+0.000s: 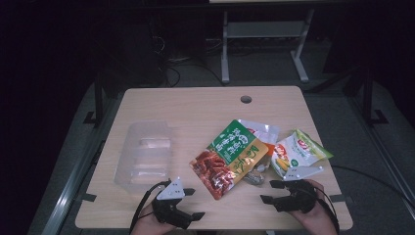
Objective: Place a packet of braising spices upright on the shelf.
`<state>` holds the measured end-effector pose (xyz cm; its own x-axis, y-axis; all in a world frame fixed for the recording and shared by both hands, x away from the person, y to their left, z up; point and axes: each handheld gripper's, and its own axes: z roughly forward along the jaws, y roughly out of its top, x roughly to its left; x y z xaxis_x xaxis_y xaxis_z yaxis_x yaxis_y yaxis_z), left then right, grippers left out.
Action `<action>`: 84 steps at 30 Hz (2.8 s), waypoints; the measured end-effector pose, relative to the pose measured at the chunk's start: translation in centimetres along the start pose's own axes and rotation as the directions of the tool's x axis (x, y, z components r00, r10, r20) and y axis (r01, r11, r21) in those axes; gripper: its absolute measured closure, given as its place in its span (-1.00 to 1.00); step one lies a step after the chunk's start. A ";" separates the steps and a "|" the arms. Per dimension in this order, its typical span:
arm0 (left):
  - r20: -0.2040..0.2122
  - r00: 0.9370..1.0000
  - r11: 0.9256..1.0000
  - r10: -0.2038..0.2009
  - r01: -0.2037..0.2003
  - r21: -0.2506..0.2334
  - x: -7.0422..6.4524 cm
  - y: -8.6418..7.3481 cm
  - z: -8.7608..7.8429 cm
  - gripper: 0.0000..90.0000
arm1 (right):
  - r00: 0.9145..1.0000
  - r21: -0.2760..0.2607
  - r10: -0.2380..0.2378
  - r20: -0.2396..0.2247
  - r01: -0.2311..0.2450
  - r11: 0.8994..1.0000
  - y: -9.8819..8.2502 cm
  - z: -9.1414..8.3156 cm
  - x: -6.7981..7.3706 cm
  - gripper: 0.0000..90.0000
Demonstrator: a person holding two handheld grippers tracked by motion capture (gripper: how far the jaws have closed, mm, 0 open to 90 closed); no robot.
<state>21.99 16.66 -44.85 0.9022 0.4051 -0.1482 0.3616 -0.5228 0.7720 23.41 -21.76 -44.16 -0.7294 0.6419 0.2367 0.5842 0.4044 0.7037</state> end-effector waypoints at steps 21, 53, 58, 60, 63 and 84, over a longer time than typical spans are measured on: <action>-0.018 1.000 1.000 0.012 -0.013 -0.004 -0.2 -0.1 -0.5 -0.55 | 0.999 0.014 -0.041 0.013 0.040 0.999 3.7 -1.2 0.4 -0.28; -0.009 1.000 1.000 0.018 -0.018 -0.016 -0.3 0.3 -0.6 -0.55 | 0.993 0.187 0.025 0.117 -0.046 0.981 16.1 4.1 -6.5 -0.24; -0.007 1.000 1.000 0.017 -0.017 -0.024 -0.3 0.3 -0.6 -0.55 | 0.993 0.223 0.050 0.107 -0.073 0.972 16.2 5.0 -7.6 -0.14; -0.009 1.000 1.000 0.012 -0.012 -0.023 -0.3 0.3 -0.6 -0.55 | 0.993 0.235 0.052 0.104 -0.075 0.969 16.1 5.2 -7.7 -0.13; -0.011 1.000 1.000 0.017 -0.017 -0.020 -0.3 0.3 -0.6 -0.55 | 0.994 0.238 0.053 0.093 -0.074 0.969 15.9 5.5 -7.8 -0.11; -0.012 1.000 1.000 0.010 -0.010 -0.024 -0.3 0.4 -0.8 -0.55 | 0.995 0.301 0.023 0.100 -0.052 0.952 15.3 6.7 -7.5 0.91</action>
<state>21.68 16.91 -44.04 0.9028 0.4090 -0.1330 0.3466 -0.5088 0.7881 40.20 -15.99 -39.67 -0.6768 0.7126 0.1846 0.7013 0.5480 0.4559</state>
